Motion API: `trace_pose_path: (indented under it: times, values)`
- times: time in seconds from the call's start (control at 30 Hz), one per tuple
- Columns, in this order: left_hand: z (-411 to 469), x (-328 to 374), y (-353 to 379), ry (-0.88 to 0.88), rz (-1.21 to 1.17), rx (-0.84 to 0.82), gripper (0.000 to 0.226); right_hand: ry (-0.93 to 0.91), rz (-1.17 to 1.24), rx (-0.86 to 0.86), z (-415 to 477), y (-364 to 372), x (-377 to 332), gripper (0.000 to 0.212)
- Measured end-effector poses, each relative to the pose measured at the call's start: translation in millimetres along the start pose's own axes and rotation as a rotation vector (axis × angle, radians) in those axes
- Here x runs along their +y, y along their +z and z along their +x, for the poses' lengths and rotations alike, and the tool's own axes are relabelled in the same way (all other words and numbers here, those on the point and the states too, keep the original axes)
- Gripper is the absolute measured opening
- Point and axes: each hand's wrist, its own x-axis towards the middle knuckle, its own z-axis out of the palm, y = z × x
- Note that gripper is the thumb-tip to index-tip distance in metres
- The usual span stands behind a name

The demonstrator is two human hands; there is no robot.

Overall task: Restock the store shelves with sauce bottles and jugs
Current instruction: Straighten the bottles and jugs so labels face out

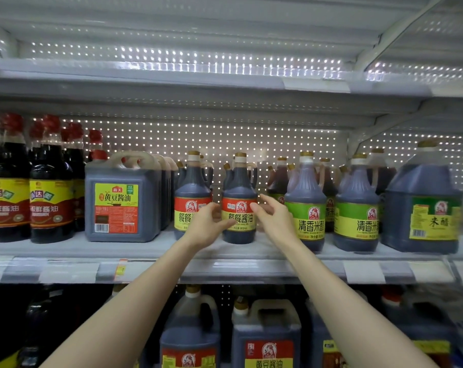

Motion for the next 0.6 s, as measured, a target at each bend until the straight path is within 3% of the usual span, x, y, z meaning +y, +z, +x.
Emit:
trace_pose_path:
  times: [0.4, 0.6]
  values:
    - [-49, 31, 31, 0.068, -0.146, -0.017, 0.055, 0.034, -0.008, 0.236, -59, -63, -5, 0.037]
    - [-43, 53, 59, 0.09, -0.118, -0.011, 0.057, 0.044, 0.021, 0.223, -54, -107, 5, 0.038]
